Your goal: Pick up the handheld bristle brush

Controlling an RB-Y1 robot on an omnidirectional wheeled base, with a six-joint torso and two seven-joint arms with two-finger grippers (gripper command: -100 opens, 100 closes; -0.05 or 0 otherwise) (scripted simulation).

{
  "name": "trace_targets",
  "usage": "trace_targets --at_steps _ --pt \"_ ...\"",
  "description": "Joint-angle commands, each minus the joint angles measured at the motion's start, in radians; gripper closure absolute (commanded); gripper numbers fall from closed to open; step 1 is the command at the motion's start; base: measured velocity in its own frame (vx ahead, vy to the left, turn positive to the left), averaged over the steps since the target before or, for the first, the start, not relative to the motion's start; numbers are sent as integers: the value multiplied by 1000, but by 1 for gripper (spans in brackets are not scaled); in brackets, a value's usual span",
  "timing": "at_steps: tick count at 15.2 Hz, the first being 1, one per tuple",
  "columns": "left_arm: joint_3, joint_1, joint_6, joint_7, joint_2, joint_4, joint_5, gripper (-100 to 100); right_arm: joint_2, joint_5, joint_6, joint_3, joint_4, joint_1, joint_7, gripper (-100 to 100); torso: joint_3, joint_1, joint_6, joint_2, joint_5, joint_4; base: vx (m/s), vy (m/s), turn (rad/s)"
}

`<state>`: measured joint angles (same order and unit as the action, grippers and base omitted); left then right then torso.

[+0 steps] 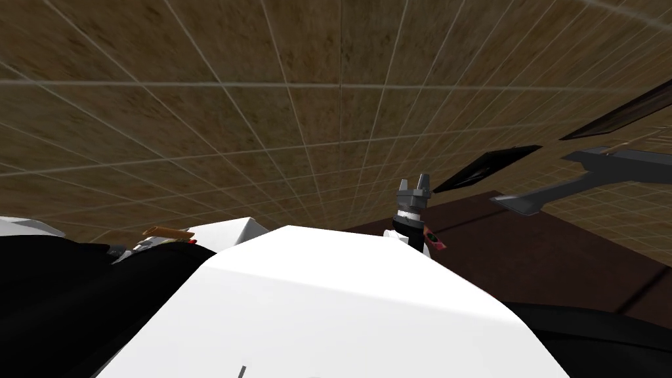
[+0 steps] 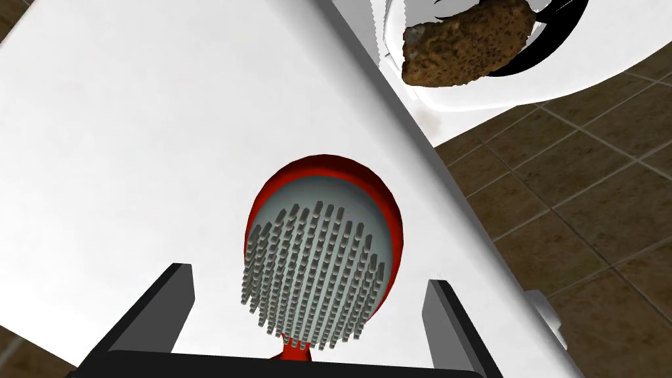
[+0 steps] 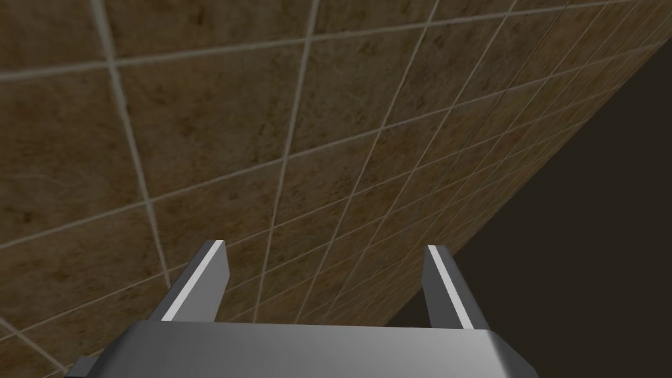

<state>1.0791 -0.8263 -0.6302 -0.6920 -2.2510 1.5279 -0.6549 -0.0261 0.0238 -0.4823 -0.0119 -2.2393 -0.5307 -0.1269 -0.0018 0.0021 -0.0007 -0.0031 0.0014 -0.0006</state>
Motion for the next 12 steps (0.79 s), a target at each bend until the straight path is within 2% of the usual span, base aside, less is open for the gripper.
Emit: trace_targets --at_steps 1,2,3,4,8,9,11,12 --pt "-10 3 18 6 32 -21 9 -100 0 0 0 0 0 0 0 0 0 0 0 0 0 0 4 -54 34" --pt "-14 5 25 9 47 -29 12 -100 0 0 0 0 0 0 0 0 1 -4 0 2 -1 0 -6 -69 26" --pt "-11 1 14 2 30 -22 10 -100 0 0 0 0 0 0 0 0 2 -6 0 3 -2 1 -4 -42 16" --pt "-12 1 16 3 34 -25 11 100 0 0 0 0 0 0 0 0 2 -6 0 3 -2 1 0 -14 4" --pt "-12 2 16 3 34 -25 11 100 0 0 0 0 0 0 0 0 2 -4 0 3 -2 1 0 0 0" --pt "-2 0 3 0 4 -3 2 100 0 0 0 0 0 0 0 0 2 -4 0 3 -2 1 -2 16 -12" --pt "6 -4 -11 -6 -25 14 -5 100 0 0 0 0 0 0 0 0 2 -3 1 3 -2 0 -10 41 -36" --pt "-2 -3 0 -5 -6 1 1 100 0 0 0 0 0 0 0 0 2 -2 1 3 -2 0 -7 27 -24"
